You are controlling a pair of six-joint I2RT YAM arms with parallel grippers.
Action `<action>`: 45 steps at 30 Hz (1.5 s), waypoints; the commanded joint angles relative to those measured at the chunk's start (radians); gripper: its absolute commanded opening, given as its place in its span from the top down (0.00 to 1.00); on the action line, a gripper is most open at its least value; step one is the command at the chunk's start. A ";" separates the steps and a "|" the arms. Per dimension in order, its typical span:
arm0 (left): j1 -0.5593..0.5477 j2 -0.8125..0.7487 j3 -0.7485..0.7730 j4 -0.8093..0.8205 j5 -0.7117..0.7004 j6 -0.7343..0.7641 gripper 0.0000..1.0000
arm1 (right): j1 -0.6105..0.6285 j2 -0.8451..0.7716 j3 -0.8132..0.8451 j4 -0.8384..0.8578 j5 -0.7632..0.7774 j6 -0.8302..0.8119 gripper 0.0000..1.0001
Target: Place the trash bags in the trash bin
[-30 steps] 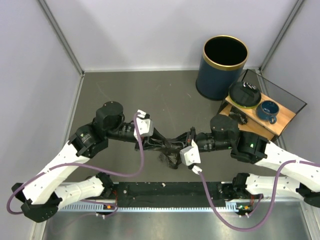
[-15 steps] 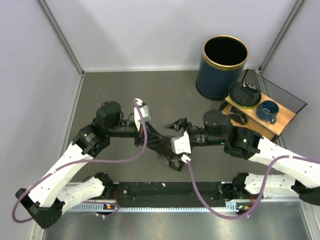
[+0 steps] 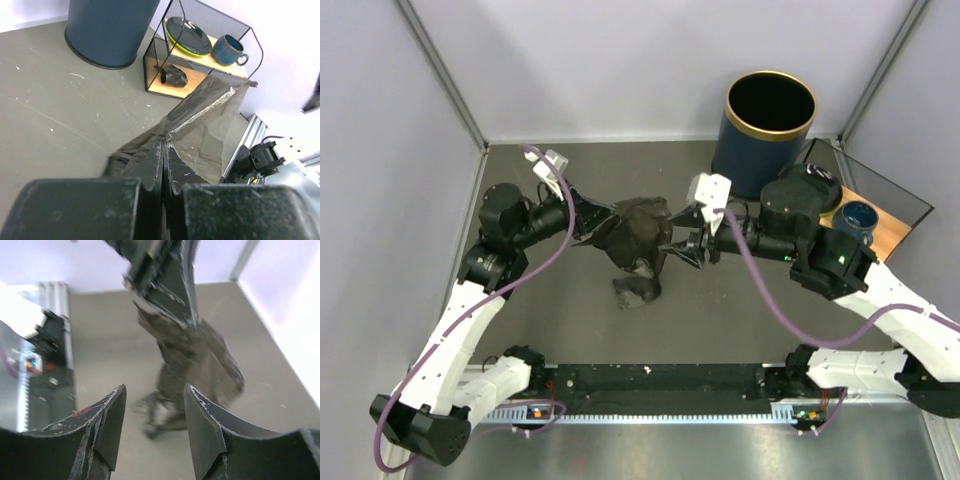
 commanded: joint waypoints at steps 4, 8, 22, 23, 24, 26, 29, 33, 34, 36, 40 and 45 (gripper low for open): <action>0.001 -0.045 0.008 0.160 0.044 -0.128 1.00 | -0.005 0.173 0.142 0.088 -0.148 0.434 0.36; 0.001 -0.090 -0.038 0.206 0.078 -0.151 1.00 | -0.013 0.271 0.183 0.109 -0.146 0.531 0.27; 0.003 -0.173 -0.136 0.249 0.112 -0.183 1.00 | -0.155 0.334 0.144 0.225 -0.333 0.790 0.23; 0.003 -0.173 -0.139 0.275 0.106 -0.189 1.00 | -0.161 0.325 0.131 0.225 -0.356 0.802 0.26; 0.003 -0.170 -0.138 0.277 0.098 -0.188 1.00 | -0.175 0.317 0.121 0.225 -0.381 0.821 0.32; 0.004 -0.159 -0.118 0.271 0.078 -0.180 1.00 | -0.183 0.287 0.072 0.223 -0.410 0.830 0.41; 0.004 -0.150 -0.112 0.284 0.069 -0.189 1.00 | -0.192 0.219 0.003 0.218 -0.428 0.848 0.42; 0.004 -0.138 -0.124 0.323 0.072 -0.212 1.00 | -0.198 0.204 -0.034 0.205 -0.422 0.881 0.36; 0.004 -0.138 -0.126 0.320 0.070 -0.211 1.00 | -0.207 0.208 -0.034 0.205 -0.439 0.888 0.36; 0.004 -0.142 -0.124 0.306 0.063 -0.199 1.00 | -0.221 0.213 -0.028 0.192 -0.468 0.905 0.39; 0.004 -0.156 -0.132 0.274 0.050 -0.180 1.00 | -0.263 0.166 -0.015 0.194 -0.546 0.893 0.45; 0.004 -0.145 -0.139 0.297 0.041 -0.195 1.00 | -0.267 0.098 -0.033 0.159 -0.559 0.884 0.53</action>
